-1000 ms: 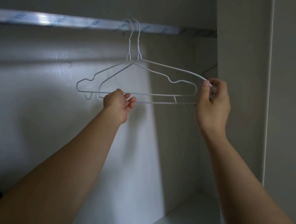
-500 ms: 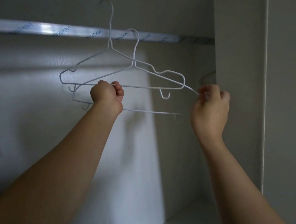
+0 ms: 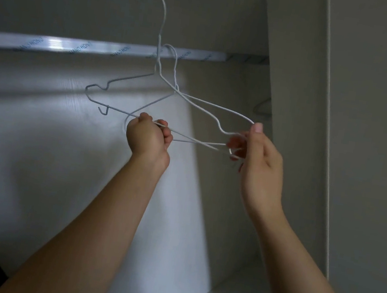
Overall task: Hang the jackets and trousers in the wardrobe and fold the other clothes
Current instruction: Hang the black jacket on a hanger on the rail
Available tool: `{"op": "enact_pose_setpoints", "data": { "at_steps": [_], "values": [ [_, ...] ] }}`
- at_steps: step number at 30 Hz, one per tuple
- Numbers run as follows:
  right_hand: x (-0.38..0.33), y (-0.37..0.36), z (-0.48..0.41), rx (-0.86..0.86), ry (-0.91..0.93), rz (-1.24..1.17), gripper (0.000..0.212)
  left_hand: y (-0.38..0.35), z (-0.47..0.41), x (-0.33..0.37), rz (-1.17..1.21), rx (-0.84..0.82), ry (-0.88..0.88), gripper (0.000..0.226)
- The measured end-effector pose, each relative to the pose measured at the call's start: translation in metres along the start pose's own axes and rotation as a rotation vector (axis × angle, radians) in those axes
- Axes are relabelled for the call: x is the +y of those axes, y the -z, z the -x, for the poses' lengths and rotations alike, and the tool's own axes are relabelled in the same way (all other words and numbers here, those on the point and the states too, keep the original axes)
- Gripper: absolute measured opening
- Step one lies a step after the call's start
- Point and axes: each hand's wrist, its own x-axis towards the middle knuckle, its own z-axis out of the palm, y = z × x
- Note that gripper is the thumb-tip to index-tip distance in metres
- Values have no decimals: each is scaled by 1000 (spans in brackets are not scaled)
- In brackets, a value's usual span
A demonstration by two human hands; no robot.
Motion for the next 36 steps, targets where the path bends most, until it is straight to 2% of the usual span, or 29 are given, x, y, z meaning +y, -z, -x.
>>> {"op": "enact_pose_setpoints", "data": {
  "at_steps": [7,10,13,16,19,23,25,28,33,36],
  "values": [
    [15,42,47,200,-34,-10,46,32,60,-51,29,-39,143,13],
    [4,47,41,271,-38,19,41,47,76,-65,82,-45,321,20],
    [-24,52,22,282,-80,166,37,50,92,-71,50,-42,602,24],
    [-68,65,5,162,-179,430,35,46,123,-61,-59,-38,927,26],
    [-123,80,-4,-47,-298,565,45,42,164,-34,-185,-1,1242,29],
    [-200,111,-12,-303,-437,836,47,15,218,-2,-390,8,1640,27],
    [-237,134,-19,-378,-595,878,44,-10,248,9,-536,-105,1820,33],
    [-300,167,-28,-401,-770,888,40,-49,291,30,-793,-340,1956,45],
    [-398,221,-32,-276,-856,1025,41,-113,356,60,-1202,-796,1934,37],
    [-458,269,-12,-129,-920,1113,42,-149,409,66,-1278,-1047,1921,30]
  ]
}}
